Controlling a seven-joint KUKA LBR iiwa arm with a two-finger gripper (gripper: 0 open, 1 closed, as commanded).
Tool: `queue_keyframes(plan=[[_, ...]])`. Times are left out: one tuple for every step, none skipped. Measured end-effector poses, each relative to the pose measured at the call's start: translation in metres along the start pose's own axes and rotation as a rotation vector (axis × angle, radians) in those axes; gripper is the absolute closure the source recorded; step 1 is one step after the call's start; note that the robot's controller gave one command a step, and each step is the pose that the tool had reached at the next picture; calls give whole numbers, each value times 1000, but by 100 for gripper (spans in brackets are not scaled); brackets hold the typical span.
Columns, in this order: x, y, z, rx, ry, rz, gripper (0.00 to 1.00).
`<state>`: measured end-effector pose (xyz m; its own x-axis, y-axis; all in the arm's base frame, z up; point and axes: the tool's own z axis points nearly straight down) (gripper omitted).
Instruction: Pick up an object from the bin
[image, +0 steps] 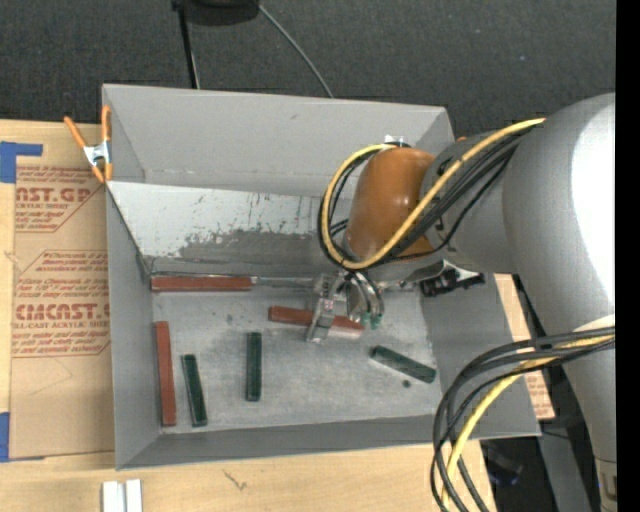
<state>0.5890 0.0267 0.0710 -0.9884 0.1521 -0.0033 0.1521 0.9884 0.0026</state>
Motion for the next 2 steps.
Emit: queue_keyframes(plan=[[0,0,0,0,0,0,100],[28,27,-153,0,-1,-26,100]])
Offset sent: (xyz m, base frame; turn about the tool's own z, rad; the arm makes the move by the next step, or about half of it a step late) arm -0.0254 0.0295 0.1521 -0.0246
